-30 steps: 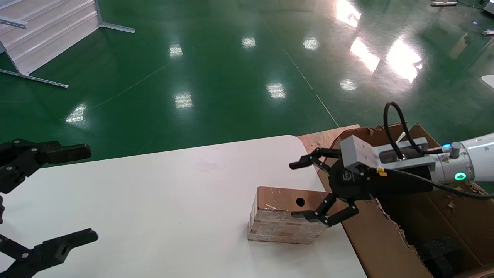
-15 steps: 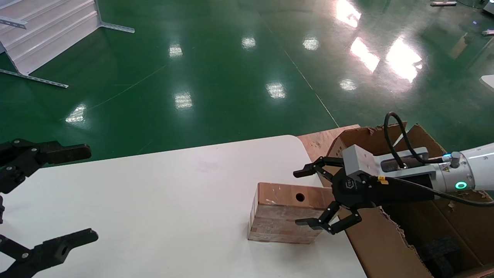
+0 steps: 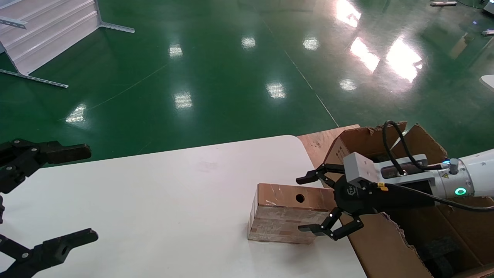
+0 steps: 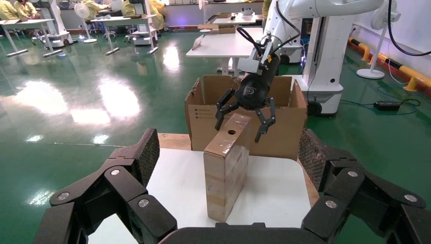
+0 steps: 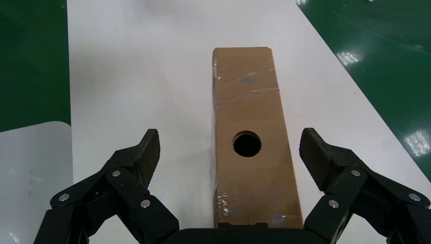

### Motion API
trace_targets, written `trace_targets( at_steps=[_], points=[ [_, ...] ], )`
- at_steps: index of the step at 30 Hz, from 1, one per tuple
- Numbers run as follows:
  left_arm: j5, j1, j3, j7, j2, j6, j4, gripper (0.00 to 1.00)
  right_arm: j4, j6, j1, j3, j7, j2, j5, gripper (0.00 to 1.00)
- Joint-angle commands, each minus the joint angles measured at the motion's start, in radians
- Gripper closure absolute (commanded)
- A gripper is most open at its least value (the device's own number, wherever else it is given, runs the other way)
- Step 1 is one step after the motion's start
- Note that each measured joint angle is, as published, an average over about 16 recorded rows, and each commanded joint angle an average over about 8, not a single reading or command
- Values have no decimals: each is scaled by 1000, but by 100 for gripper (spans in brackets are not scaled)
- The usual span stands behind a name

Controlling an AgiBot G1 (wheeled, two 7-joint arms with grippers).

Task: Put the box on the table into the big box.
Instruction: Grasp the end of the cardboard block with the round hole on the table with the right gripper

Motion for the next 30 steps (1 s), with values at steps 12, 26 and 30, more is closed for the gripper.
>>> trace_targets(
  at_steps=[12, 26, 30],
  points=[
    [0, 0, 0, 0, 0, 0, 0, 0, -15, 1, 15, -43, -12, -3, 18, 0],
    [0, 0, 0, 0, 0, 0, 0, 0, -41, 2, 30, -80, -30, -11, 31, 0],
    [0, 0, 0, 0, 0, 0, 0, 0, -45, 1, 31, -83, -31, -11, 41, 0]
  ],
)
